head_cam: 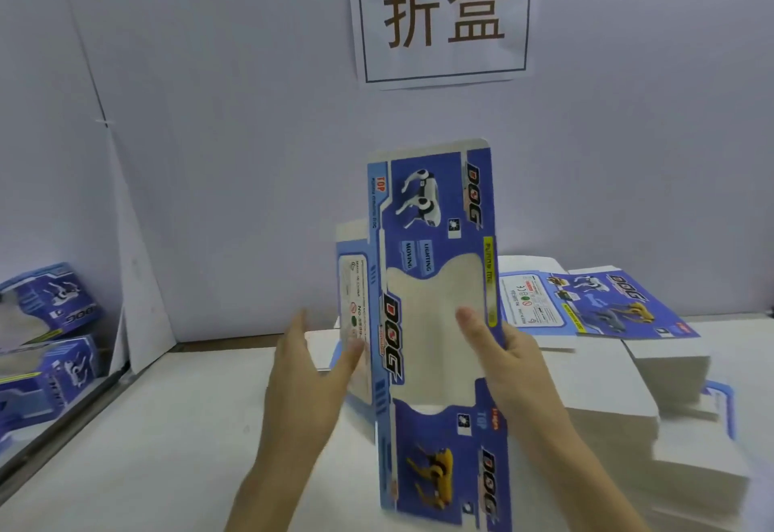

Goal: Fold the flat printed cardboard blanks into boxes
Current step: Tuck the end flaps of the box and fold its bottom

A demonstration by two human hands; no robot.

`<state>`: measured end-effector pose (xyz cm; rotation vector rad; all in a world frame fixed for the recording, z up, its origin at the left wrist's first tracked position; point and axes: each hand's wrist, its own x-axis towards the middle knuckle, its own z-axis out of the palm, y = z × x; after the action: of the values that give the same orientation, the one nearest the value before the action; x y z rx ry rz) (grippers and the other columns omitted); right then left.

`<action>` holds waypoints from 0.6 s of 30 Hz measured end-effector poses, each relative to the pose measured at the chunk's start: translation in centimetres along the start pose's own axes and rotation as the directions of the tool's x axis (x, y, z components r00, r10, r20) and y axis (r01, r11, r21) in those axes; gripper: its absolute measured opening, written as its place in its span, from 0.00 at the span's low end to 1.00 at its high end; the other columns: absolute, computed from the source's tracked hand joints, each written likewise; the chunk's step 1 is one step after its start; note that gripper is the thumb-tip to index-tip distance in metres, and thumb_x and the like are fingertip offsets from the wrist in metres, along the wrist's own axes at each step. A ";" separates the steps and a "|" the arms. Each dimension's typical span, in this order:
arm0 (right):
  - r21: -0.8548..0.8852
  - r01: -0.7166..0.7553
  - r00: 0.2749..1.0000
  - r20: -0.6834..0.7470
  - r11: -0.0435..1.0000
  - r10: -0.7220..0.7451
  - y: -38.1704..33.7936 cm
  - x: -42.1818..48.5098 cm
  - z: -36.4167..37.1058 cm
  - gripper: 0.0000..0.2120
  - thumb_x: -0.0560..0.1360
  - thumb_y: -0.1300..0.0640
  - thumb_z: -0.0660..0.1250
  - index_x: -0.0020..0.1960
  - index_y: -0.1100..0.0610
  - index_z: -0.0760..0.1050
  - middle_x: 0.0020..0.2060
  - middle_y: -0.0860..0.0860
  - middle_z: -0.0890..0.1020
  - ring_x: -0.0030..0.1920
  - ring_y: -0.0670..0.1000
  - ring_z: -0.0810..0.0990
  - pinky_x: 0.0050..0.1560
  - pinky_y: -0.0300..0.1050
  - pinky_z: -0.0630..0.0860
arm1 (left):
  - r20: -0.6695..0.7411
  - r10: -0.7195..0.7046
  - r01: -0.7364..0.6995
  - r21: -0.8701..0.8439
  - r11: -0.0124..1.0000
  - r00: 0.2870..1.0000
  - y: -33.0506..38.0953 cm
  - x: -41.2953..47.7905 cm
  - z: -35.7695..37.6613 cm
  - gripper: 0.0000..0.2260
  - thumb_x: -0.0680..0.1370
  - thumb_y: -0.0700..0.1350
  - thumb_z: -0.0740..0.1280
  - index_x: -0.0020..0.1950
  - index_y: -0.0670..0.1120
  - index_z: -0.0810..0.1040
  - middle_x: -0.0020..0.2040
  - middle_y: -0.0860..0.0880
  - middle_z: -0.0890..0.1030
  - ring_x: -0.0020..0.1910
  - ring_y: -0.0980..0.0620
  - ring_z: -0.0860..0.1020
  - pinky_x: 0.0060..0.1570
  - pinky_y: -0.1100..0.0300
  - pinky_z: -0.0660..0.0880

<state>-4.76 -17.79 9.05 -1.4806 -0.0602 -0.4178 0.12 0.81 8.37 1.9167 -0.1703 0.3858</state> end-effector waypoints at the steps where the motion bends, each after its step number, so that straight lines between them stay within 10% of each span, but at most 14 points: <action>1: -0.009 0.058 0.998 0.029 0.998 -0.058 0.2 0.0 0.5 0.18 0.71 0.42 0.64 0.55 0.51 0.78 0.41 0.44 0.86 0.41 0.45 0.85 0.32 0.31 0.76 | -0.009 0.095 -0.095 0.032 0.995 0.995 0.4 -0.5 0.3 0.37 0.69 0.63 0.68 0.75 0.60 0.59 0.71 0.58 0.68 0.66 0.58 0.70 0.60 0.61 0.71; 5: 0.009 0.115 0.968 0.225 0.993 -0.114 0.5 -0.8 2.8 0.34 0.62 0.26 0.68 0.63 0.42 0.72 0.54 0.37 0.81 0.56 0.38 0.79 0.45 0.29 0.76 | 0.282 0.235 -0.109 -0.399 0.910 0.930 2.5 -1.9 0.7 0.51 0.50 0.74 0.73 0.71 0.66 0.60 0.64 0.68 0.72 0.60 0.71 0.73 0.46 0.75 0.74; 9: -0.131 0.207 0.915 0.376 0.970 -0.145 1.3 -1.0 2.7 0.46 0.57 0.20 0.64 0.72 0.36 0.63 0.65 0.36 0.71 0.66 0.39 0.71 0.59 0.37 0.75 | 0.318 0.311 -0.167 -0.406 0.898 0.896 3.2 -2.2 0.1 0.65 0.44 0.76 0.72 0.76 0.62 0.48 0.74 0.59 0.62 0.71 0.61 0.66 0.66 0.63 0.70; 12: -0.120 0.216 0.886 0.442 0.969 -0.142 1.0 -0.7 2.3 0.49 0.56 0.22 0.67 0.73 0.35 0.57 0.65 0.35 0.65 0.64 0.35 0.70 0.54 0.31 0.75 | 0.322 0.330 -0.194 -0.388 0.901 0.887 3.8 -2.6 -0.6 0.58 0.43 0.77 0.71 0.68 0.69 0.47 0.73 0.65 0.58 0.67 0.71 0.66 0.60 0.71 0.70; 18: -0.140 0.241 0.892 0.421 0.960 -0.163 0.8 -0.1 1.8 0.33 0.65 0.62 0.72 0.63 0.40 0.65 0.58 0.39 0.75 0.63 0.45 0.74 0.51 0.32 0.76 | 0.257 0.406 -0.300 -0.368 0.880 0.877 4.0 -3.0 -0.6 0.55 0.48 0.78 0.69 0.68 0.69 0.45 0.74 0.68 0.54 0.72 0.68 0.60 0.58 0.79 0.64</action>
<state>-4.27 -15.99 8.46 -1.7391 -0.5253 -0.2809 -3.99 -0.33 11.05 1.6100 -0.7755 0.2600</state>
